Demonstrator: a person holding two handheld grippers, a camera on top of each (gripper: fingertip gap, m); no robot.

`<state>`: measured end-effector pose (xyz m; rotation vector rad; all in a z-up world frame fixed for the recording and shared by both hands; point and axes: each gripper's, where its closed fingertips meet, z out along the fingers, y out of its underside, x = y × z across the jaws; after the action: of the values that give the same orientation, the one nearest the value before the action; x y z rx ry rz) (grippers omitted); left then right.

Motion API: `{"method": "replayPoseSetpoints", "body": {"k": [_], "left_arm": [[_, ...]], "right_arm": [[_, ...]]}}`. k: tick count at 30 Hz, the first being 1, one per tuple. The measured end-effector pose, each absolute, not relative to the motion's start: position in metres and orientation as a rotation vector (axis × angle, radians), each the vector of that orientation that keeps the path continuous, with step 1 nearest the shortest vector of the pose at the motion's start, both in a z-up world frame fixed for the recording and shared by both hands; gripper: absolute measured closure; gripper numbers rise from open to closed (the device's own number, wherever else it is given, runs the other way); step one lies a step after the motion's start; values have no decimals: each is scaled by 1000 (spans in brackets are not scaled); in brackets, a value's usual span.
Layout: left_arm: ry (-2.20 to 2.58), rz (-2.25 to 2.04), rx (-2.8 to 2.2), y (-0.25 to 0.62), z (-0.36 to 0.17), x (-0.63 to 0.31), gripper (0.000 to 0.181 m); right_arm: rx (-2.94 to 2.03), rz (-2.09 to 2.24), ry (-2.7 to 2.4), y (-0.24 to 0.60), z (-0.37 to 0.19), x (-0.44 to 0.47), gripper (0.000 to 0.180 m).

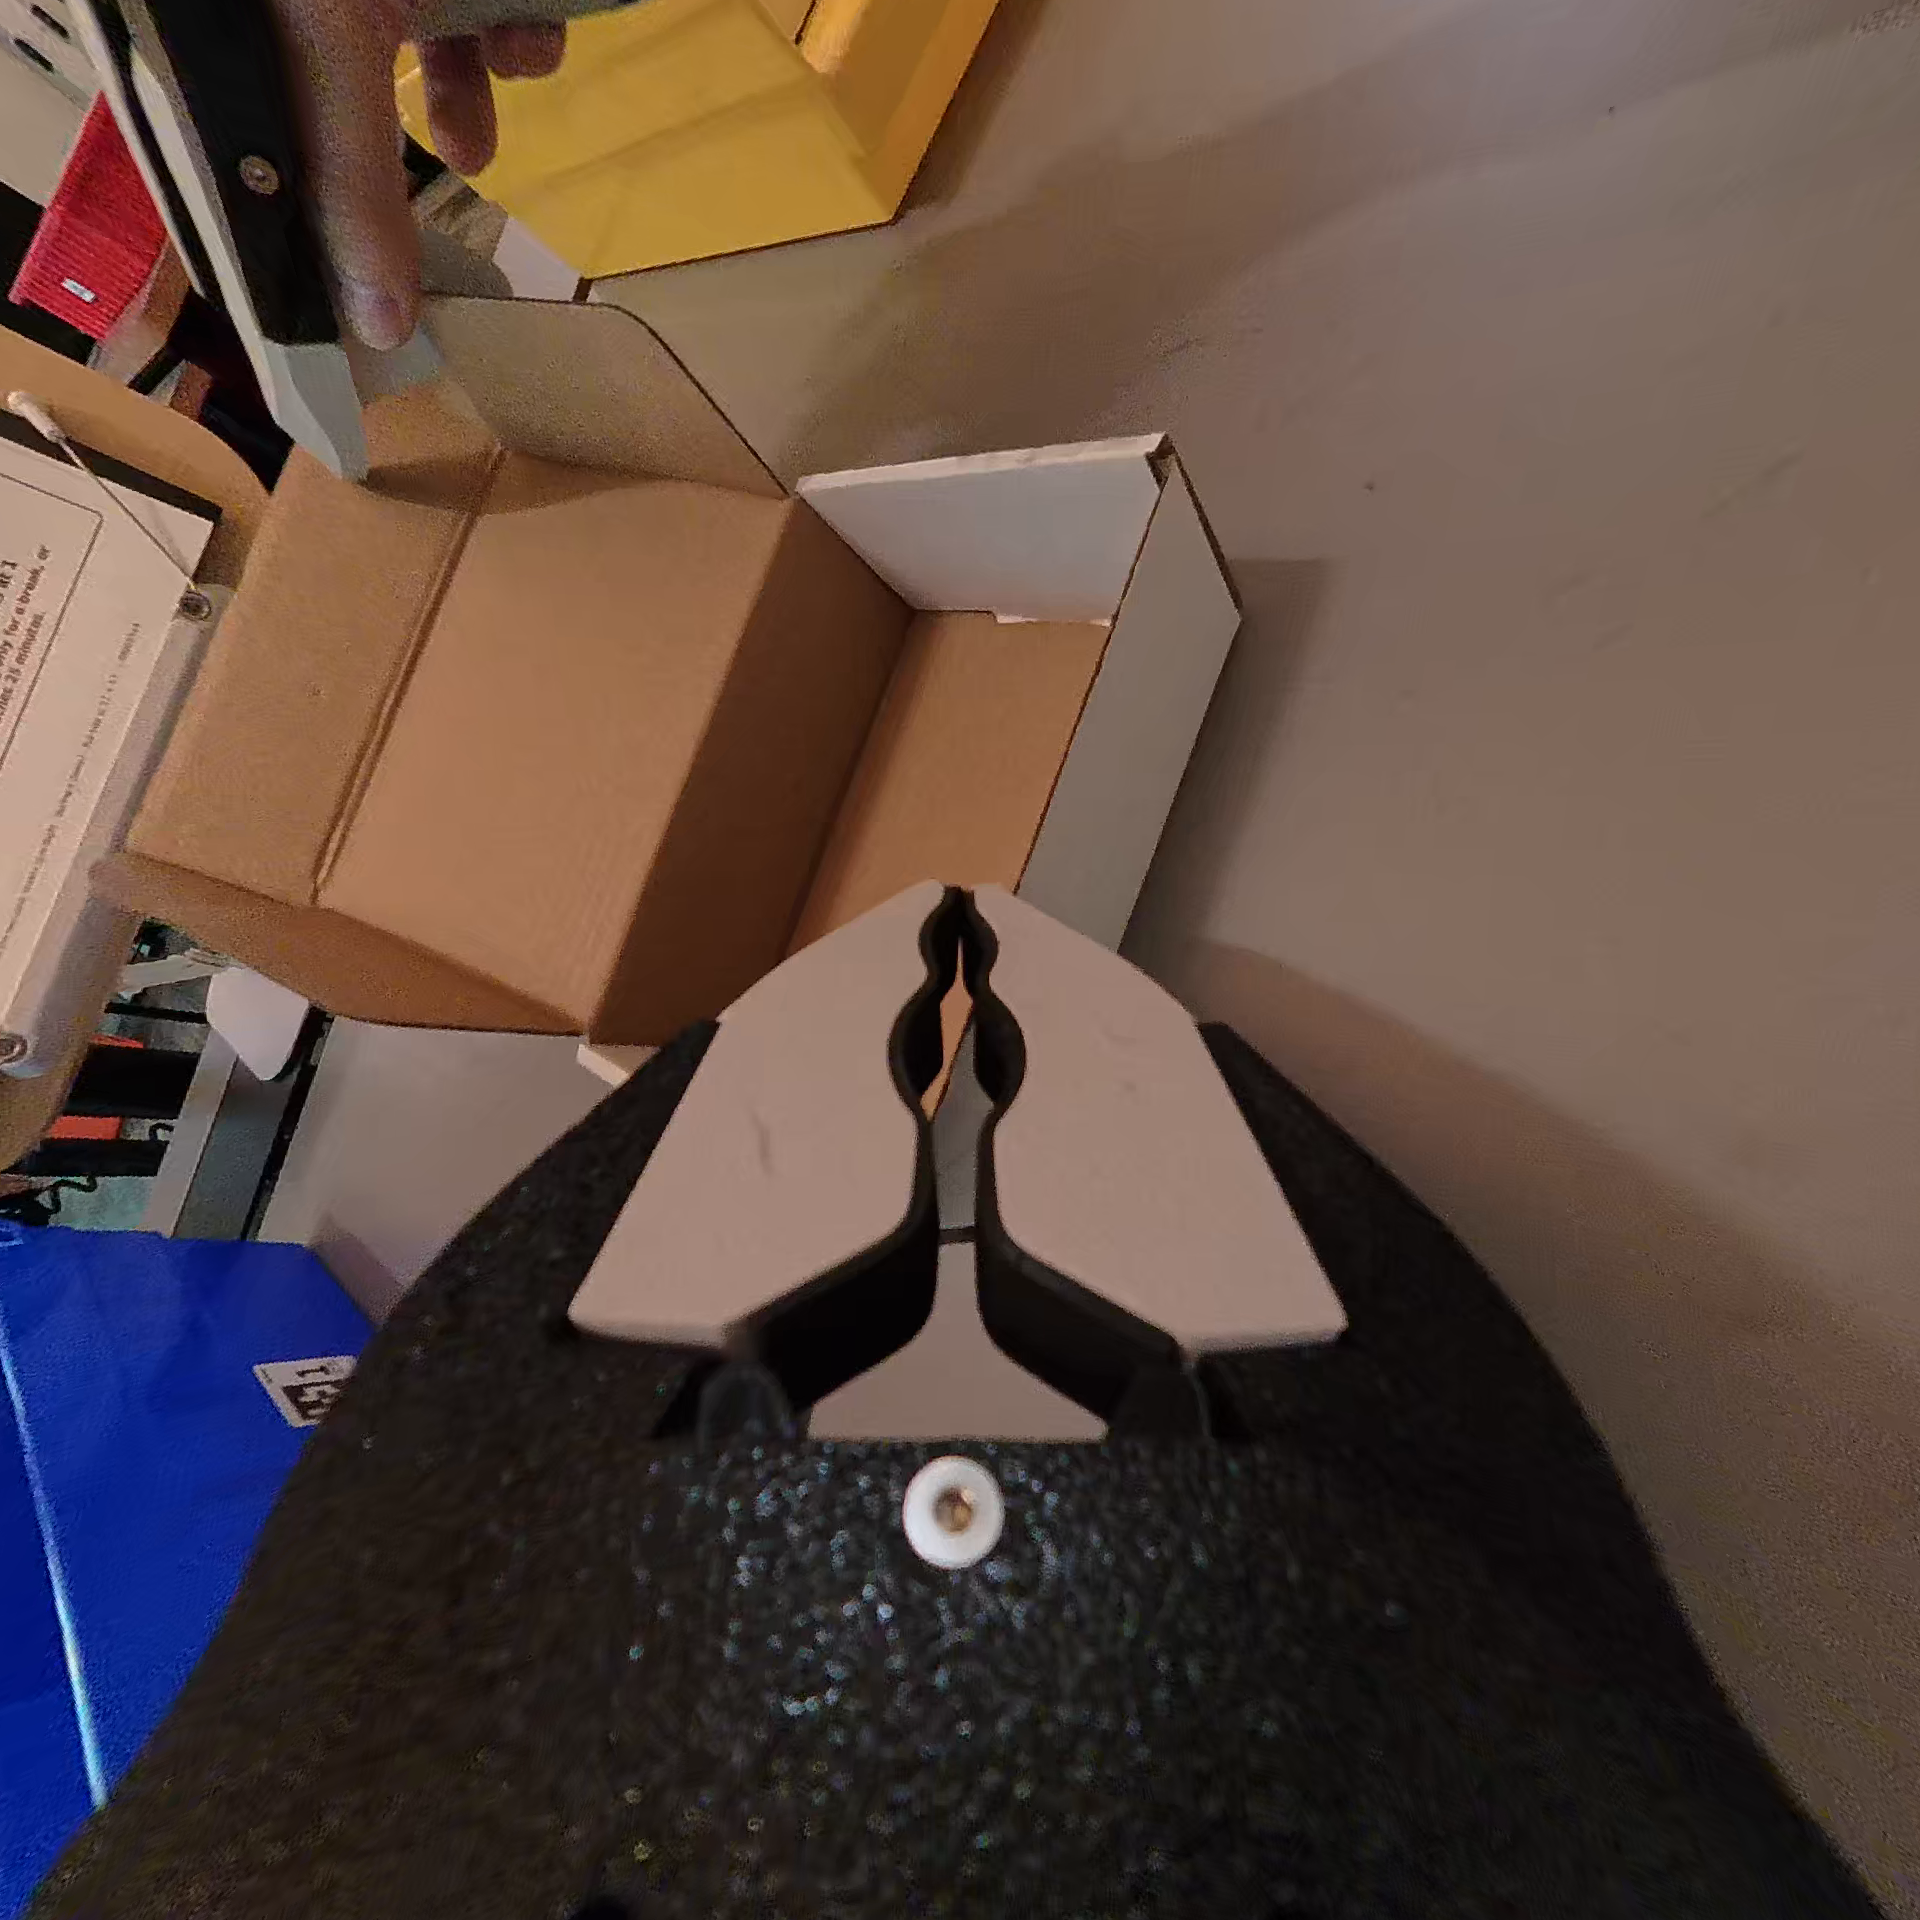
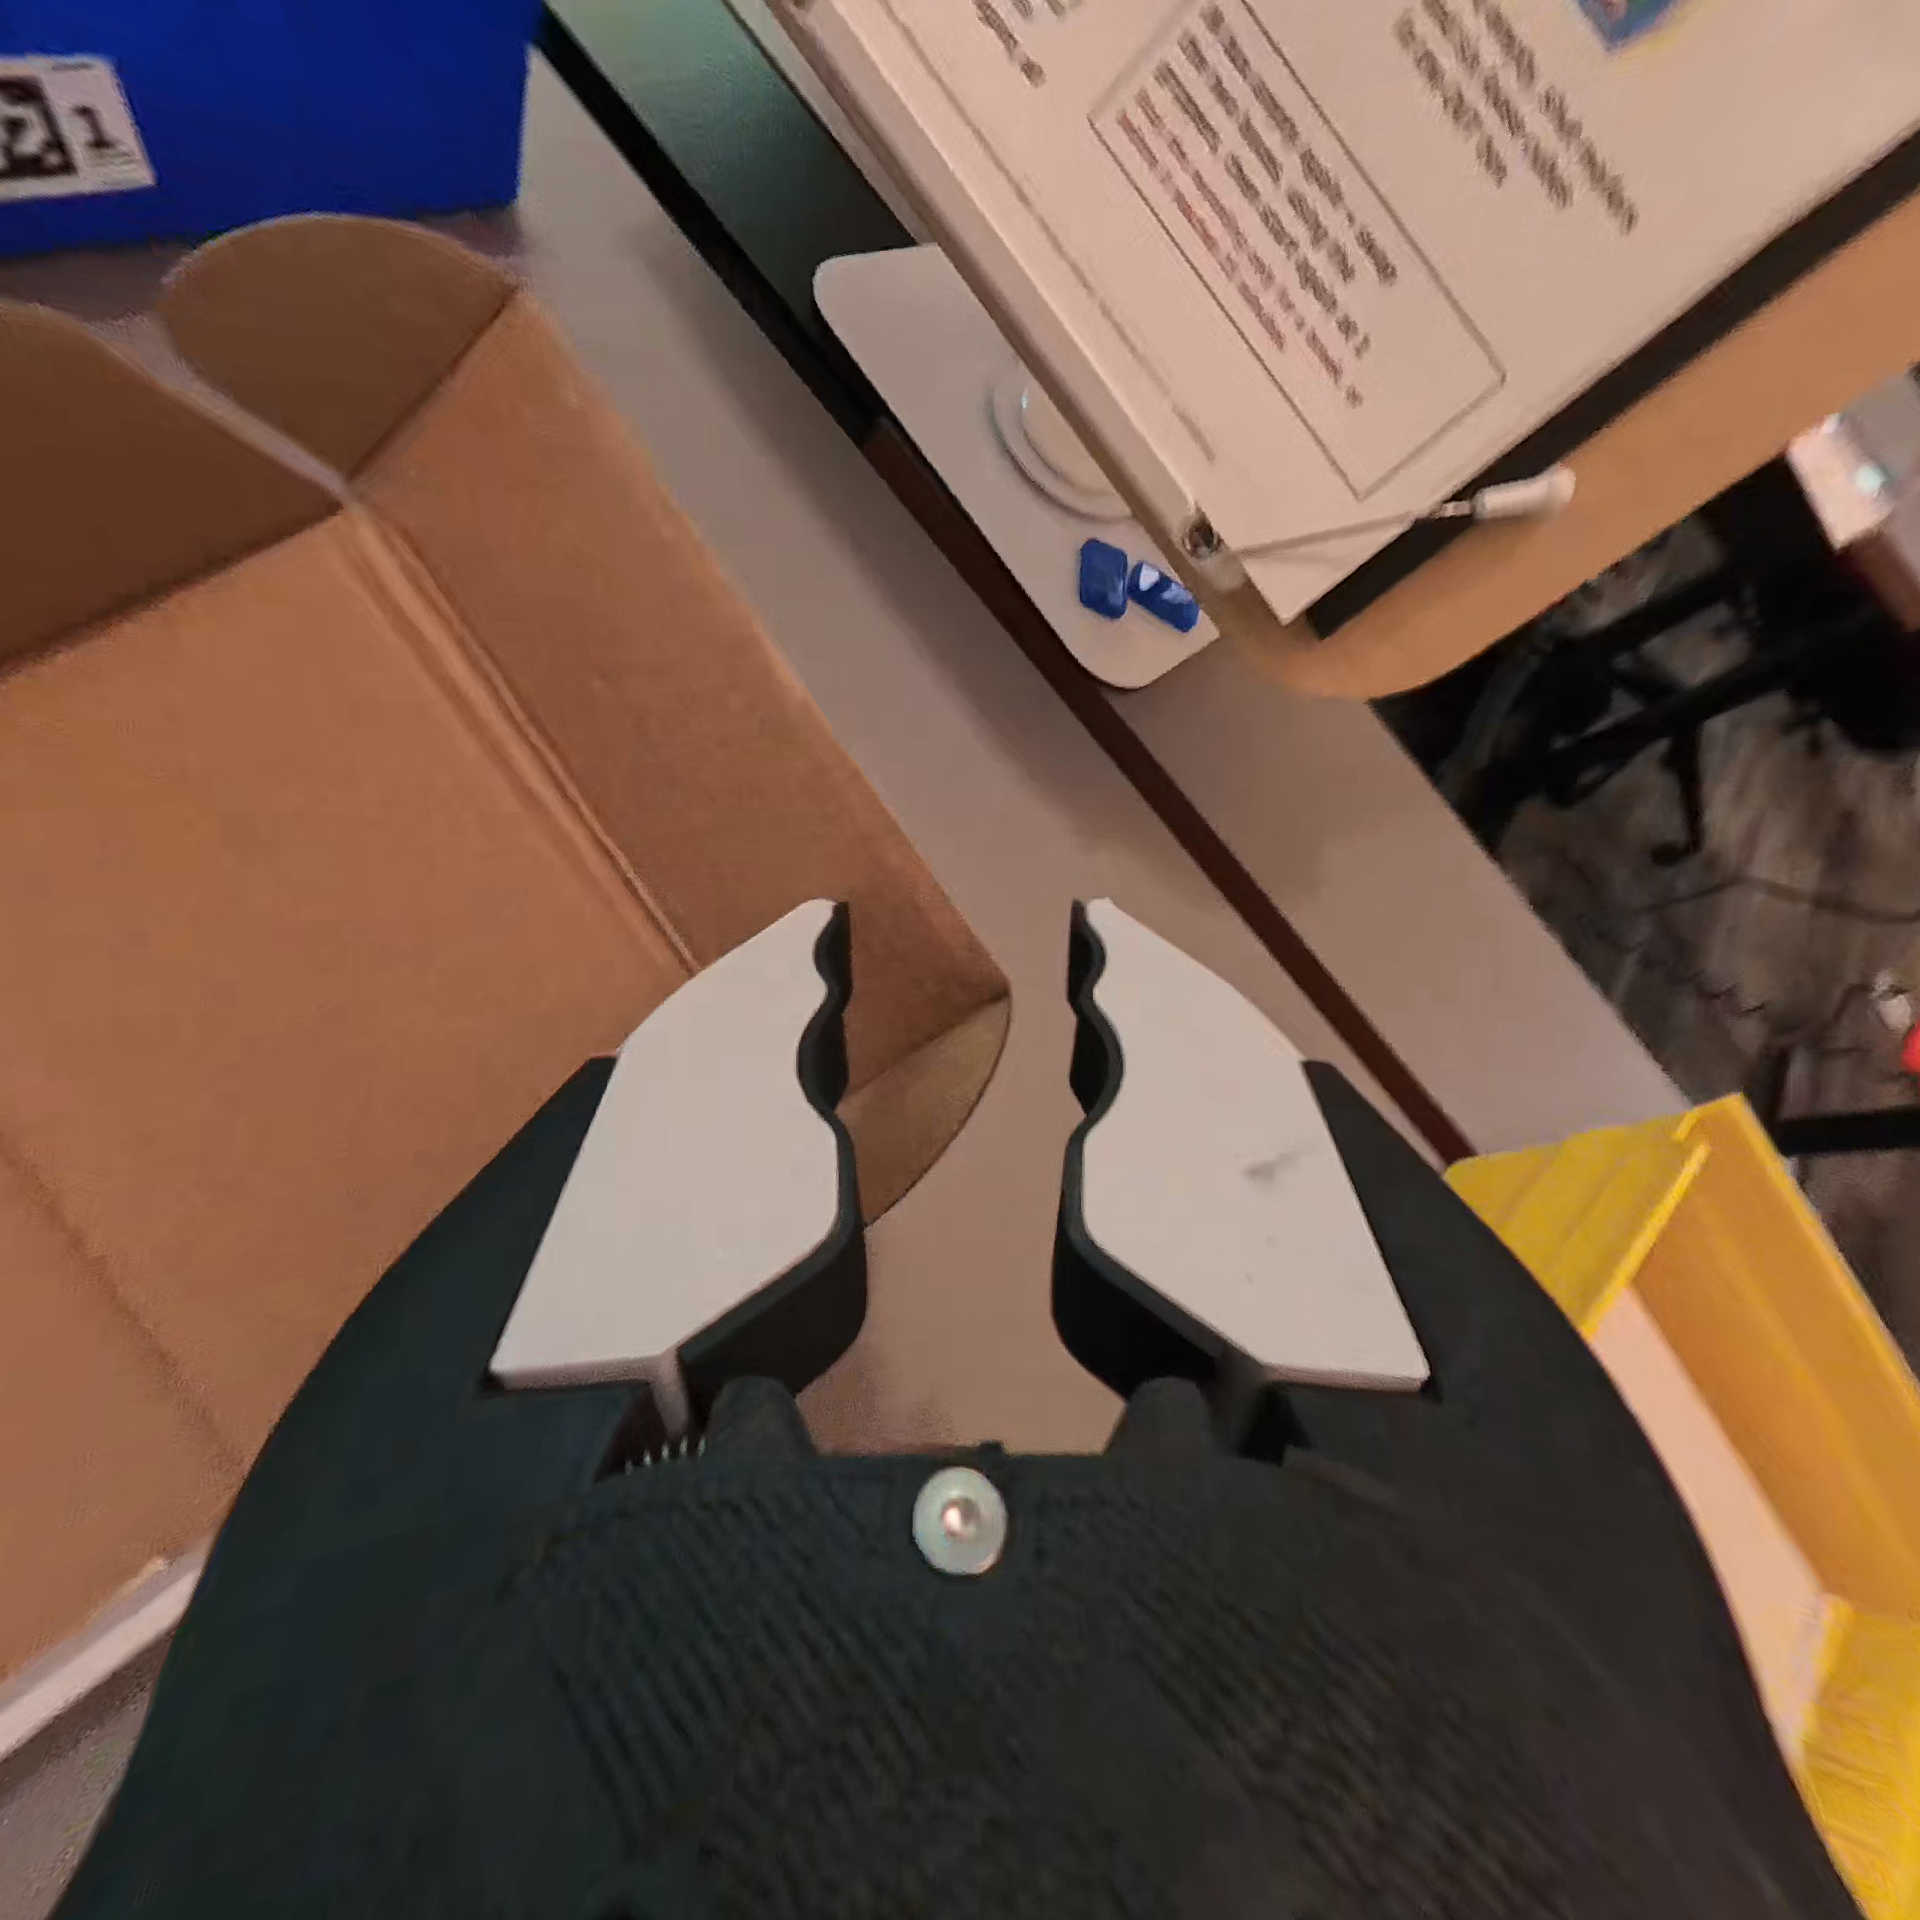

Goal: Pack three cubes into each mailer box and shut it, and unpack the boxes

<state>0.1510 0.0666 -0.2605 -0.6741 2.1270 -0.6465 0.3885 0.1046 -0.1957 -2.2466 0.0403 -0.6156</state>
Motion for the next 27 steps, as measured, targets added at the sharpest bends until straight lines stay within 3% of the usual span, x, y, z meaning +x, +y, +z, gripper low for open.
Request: {"method": "replayPoseSetpoints", "body": {"k": [1, 8, 10, 12, 13, 17, 20, 27], "left_arm": [[2123, -659, -681, 66, -261, 151, 181], [2091, -817, -771, 63, -259, 151, 180], [2071, -826, -812, 64, -258, 154, 180], [2064, -811, -835, 64, -258, 156, 179], [2068, -804, -821, 63, -259, 156, 178], [2073, -795, -805, 61, -260, 156, 175], [2048, -811, -810, 62, -253, 156, 162], [2043, -908, -760, 107, -186, 110, 151]], "right_arm": [[-2239, -605, 89, 104, -198, 393, 134], [-1934, -421, 170, 96, -152, 367, 121], [-1874, -282, 178, 88, -140, 351, 106], [-1842, -180, 181, 77, -131, 337, 76], [-1816, -170, 176, 70, -125, 332, 69], [-1685, -217, 150, 46, -107, 310, 67], [-1660, -214, 120, 35, -108, 290, 62], [-1614, -181, 197, -4, -114, 279, 59]]}}
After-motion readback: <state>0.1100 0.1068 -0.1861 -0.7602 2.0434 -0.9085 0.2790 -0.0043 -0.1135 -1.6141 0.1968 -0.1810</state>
